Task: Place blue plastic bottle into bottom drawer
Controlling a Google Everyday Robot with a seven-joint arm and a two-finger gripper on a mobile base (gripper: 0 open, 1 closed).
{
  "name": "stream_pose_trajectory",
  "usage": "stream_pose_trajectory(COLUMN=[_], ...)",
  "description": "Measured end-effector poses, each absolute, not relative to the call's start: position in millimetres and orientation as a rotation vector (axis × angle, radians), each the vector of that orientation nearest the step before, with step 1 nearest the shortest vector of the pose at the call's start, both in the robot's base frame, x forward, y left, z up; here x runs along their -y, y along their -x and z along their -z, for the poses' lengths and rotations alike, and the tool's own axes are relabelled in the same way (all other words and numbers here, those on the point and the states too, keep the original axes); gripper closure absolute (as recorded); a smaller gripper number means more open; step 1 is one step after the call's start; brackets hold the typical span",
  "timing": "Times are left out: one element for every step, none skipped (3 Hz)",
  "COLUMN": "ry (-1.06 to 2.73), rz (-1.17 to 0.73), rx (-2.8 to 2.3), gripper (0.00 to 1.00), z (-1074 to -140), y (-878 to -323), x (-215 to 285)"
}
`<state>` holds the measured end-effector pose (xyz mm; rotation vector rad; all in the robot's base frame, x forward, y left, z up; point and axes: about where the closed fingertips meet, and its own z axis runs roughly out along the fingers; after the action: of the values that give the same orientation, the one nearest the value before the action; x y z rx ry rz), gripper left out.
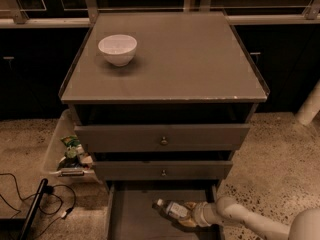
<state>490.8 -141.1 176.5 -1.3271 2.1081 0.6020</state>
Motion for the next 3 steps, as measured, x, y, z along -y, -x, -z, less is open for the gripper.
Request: stream_pose_trajectory(ry=[1.373,1.383,1.383], rz=[-0.612,-0.613,-0.613], rx=[-2.144,-2.143,-2.143], gripper=[1.0,1.0,0.82], z=[-156.6,-155.3,-155.2], y=[-491.7,-492.3,-492.3], x=[136.0,133.4,133.3])
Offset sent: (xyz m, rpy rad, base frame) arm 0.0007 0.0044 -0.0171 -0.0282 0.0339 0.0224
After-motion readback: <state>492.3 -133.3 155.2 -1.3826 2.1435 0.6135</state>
